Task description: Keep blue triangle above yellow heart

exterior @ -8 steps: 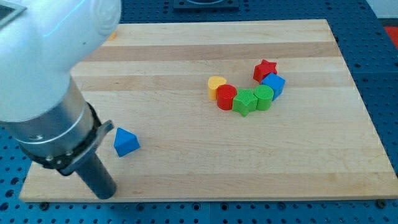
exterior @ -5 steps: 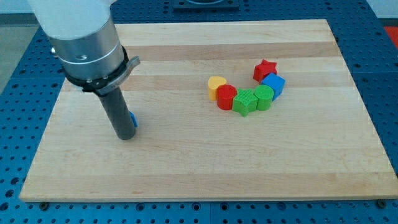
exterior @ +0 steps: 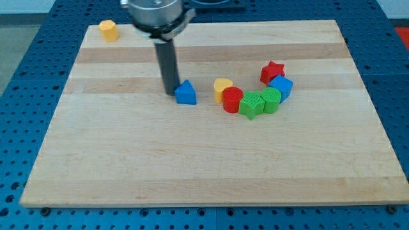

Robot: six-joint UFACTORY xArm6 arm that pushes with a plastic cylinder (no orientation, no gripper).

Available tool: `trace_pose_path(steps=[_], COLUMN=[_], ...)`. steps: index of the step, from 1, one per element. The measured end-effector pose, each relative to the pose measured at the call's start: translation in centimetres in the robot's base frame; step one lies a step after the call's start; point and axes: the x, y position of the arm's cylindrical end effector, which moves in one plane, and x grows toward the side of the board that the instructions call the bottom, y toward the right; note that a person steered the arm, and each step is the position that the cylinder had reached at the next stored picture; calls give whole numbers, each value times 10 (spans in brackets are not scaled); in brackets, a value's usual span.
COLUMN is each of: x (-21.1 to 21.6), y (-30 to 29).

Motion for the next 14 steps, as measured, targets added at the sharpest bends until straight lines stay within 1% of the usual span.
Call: trace_pose_path(steps=[1, 2, 3, 4, 5, 6, 7, 9, 10, 13, 14], x=[0, 24, 75, 85, 67, 61, 60, 17, 2, -20, -34], y=[8, 0, -11, 6, 31, 25, 7, 20, 21, 31, 21])
